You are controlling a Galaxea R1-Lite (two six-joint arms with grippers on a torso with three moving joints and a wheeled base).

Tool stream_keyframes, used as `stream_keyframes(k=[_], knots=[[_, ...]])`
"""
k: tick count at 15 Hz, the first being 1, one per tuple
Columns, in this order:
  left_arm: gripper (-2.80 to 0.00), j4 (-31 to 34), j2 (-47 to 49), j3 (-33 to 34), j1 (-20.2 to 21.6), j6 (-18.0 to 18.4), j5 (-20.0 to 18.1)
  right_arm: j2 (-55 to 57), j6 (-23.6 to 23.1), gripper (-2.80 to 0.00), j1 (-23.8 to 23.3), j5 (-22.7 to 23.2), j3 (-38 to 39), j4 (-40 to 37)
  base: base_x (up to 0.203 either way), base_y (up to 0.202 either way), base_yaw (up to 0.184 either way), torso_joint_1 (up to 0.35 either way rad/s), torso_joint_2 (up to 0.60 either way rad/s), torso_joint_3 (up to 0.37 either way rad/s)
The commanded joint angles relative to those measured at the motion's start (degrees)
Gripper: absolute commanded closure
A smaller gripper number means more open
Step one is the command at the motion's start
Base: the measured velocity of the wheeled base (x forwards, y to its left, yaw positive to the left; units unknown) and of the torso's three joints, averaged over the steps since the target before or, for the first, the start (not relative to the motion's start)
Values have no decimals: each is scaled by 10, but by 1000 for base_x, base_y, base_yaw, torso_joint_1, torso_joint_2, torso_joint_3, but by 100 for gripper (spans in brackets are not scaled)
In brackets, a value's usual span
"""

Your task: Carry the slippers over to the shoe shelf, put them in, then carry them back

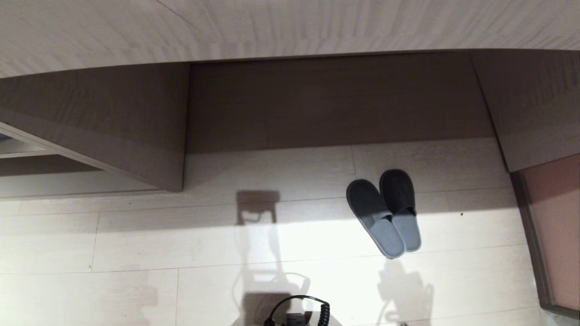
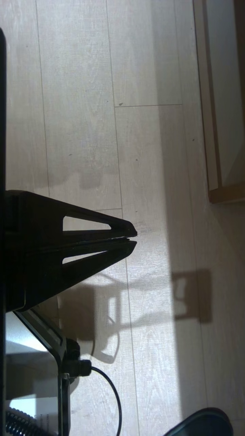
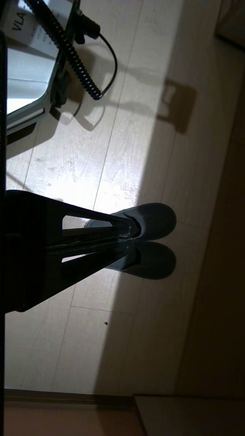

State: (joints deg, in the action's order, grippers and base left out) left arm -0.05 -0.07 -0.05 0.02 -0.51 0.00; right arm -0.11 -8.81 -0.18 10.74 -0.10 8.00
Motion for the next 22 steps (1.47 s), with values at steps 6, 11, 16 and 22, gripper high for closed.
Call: stream_keyframes(k=[6, 11, 16, 22], knots=[[0, 0, 1, 0, 1, 0, 0, 1, -1, 0, 0, 1, 1, 3, 0, 0, 0, 2, 2, 201], [0, 0, 1, 0, 0, 0, 0, 1, -2, 0, 0, 1, 1, 3, 0, 0, 0, 2, 2, 201], [0, 0, 1, 0, 0, 0, 0, 1, -2, 0, 0, 1, 1, 3, 0, 0, 0, 1, -1, 203], [0, 0, 1, 0, 0, 0, 0, 1, -1, 0, 0, 1, 1, 3, 0, 0, 0, 5, 1, 202]])
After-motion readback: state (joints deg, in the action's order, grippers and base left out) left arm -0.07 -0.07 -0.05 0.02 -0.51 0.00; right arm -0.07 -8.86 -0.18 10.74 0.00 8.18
